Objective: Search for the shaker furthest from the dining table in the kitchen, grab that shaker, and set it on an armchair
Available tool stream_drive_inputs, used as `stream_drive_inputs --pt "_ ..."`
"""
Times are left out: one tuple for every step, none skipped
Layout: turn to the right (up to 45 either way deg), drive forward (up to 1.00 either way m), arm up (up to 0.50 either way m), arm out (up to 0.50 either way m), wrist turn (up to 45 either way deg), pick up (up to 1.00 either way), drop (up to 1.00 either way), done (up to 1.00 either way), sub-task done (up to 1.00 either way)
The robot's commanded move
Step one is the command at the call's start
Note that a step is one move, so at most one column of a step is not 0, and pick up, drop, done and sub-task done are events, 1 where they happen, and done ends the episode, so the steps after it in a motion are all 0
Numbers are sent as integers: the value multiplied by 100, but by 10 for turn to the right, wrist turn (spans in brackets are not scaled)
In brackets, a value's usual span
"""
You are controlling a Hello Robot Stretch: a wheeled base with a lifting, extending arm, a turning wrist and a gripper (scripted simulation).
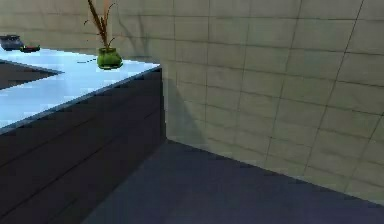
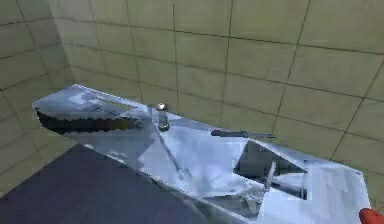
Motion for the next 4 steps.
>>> stream_drive_inputs --pt "450 0 0 0 0 0 0 0 0" --pt "60 0 0 0 0 0 0 0 0" --pt "0 45 0 0 0 0 0 0 0" --pt "-330 0 0 0 0 0 0 0 0"
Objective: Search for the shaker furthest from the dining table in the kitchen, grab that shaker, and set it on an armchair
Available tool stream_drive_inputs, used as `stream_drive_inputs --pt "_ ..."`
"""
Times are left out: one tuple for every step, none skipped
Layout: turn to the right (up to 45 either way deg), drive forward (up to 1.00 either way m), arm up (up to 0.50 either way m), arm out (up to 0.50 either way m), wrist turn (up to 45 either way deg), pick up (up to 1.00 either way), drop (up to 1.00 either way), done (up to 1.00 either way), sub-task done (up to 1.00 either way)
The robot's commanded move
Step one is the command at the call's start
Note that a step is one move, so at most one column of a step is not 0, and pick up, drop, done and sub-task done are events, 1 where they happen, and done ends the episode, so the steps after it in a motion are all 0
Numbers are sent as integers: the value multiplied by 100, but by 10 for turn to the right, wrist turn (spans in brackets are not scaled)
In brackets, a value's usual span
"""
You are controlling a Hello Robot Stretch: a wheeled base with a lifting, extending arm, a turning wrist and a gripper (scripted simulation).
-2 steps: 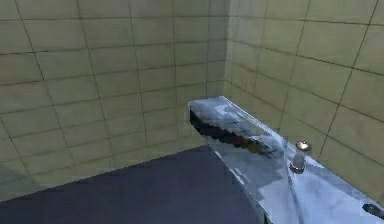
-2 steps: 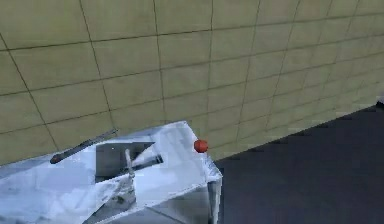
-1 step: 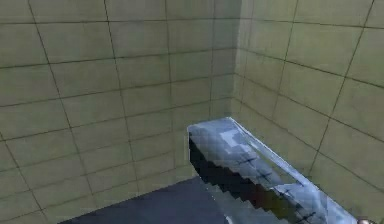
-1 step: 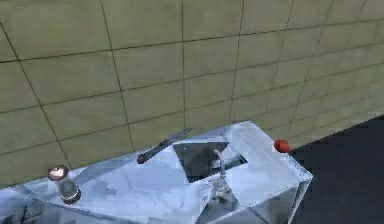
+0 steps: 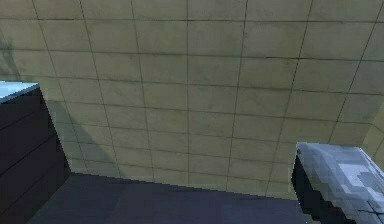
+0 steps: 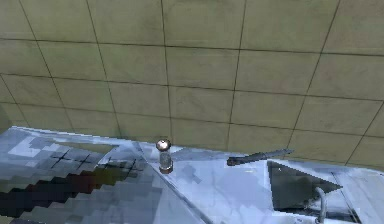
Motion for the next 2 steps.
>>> stream_drive_inputs --pt "0 0 50 0 0 0 0 0 0" --pt "0 0 22 0 0 0 0 0 0"
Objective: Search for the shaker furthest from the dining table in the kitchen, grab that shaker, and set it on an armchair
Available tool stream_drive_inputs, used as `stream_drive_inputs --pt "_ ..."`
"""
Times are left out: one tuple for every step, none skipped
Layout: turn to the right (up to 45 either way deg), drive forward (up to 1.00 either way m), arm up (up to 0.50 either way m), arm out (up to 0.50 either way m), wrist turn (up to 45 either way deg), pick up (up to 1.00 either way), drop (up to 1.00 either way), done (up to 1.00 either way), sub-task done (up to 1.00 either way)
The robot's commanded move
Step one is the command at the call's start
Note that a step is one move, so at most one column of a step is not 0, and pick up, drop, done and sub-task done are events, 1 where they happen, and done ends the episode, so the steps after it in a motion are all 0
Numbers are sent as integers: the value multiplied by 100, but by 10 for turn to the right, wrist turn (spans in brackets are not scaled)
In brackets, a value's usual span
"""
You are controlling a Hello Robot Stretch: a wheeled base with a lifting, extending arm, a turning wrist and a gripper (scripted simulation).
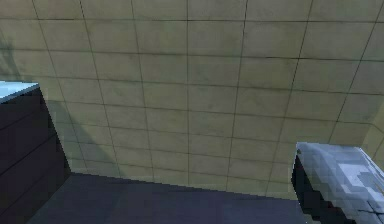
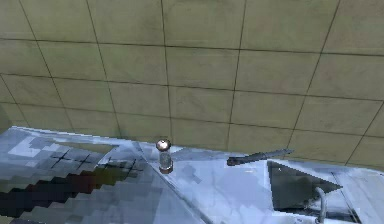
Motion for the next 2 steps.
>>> stream_drive_inputs --pt "0 0 0 40 0 0 0 0 0" --pt "0 0 0 0 450 0 0 0 0"
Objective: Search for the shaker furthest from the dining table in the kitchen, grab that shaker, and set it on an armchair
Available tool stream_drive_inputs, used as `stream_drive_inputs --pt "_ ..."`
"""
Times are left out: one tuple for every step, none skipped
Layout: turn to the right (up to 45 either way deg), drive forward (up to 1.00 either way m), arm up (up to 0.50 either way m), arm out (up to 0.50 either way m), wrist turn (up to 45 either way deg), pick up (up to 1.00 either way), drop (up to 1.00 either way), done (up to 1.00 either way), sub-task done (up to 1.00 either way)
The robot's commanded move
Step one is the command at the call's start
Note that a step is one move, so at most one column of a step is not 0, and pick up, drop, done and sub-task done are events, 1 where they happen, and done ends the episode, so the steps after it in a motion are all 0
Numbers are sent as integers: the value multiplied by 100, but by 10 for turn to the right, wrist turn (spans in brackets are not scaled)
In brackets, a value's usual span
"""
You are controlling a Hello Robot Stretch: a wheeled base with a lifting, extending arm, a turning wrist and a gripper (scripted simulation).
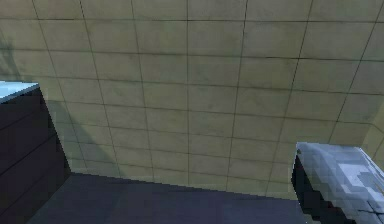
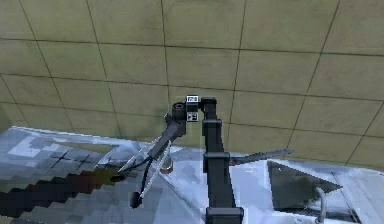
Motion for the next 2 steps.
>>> stream_drive_inputs --pt "0 0 0 0 450 0 0 0 0" --pt "0 0 0 0 450 0 0 0 0"
